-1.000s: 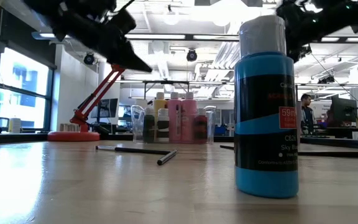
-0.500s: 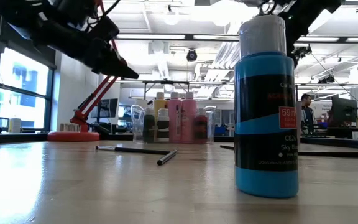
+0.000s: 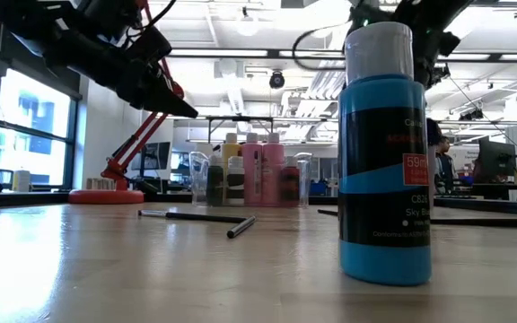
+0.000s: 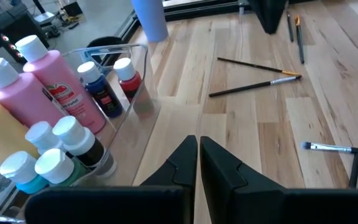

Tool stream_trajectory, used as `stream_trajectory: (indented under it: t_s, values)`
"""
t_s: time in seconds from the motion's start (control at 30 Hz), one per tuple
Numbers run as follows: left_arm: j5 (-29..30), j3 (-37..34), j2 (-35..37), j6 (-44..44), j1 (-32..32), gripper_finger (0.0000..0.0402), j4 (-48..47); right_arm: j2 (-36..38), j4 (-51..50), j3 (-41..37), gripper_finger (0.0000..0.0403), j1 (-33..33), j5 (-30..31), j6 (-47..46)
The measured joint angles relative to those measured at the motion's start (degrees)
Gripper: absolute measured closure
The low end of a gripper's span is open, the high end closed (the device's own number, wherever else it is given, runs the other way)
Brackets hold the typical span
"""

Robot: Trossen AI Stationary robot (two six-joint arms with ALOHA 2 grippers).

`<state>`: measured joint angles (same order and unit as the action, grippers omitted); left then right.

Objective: Pick & Place Paint Supplies
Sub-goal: Put the black paint brush into the violet cup

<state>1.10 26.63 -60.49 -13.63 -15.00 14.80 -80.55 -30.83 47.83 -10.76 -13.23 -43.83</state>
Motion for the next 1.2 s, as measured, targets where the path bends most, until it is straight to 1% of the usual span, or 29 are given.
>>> stream_trajectory:
  t_s: [0.17,0.23,0.37,0.53,0.63,0.83,1.07,1.2]
  values:
    - [0.02,0.0,0.0,-0.02,0.0,0.0385,-0.02,-4.45,0.81,0.0,0.0398,0.02,-5.43,-2.78]
    - [0.02,0.0,0.0,-0.02,0.0,0.0385,-0.06,-5.91,1.87,0.0,0.0393,0.45,-6.73,-2.93]
    - [0.13,0.0,-0.02,-0.02,0.0,0.0385,-0.28,-7.93,5.2,0.0,0.0373,2.21,-5.36,-2.93]
    - [0.11,0.0,-0.02,-0.02,0.0,0.0385,-0.94,-8.07,6.59,0.0,0.0341,4.45,-1.8,-2.91]
    - [0.11,0.0,-0.02,-0.02,0.0,0.0385,-1.47,-7.81,6.77,0.0,0.0331,5.05,-2.83,-2.46]
    - [0.09,0.02,-0.02,0.38,0.0,0.0385,-1.53,-7.74,8.29,0.02,0.0333,6.62,-3.38,0.5]
    - [0.04,0.02,-0.02,0.42,0.0,0.0385,-2.4,-7.74,8.41,0.02,0.0335,6.97,-2.99,1.28]
    - [-0.07,0.02,-0.02,0.42,0.0,0.0385,-3.47,-7.74,8.61,0.02,0.0336,6.91,1.11,2.11]
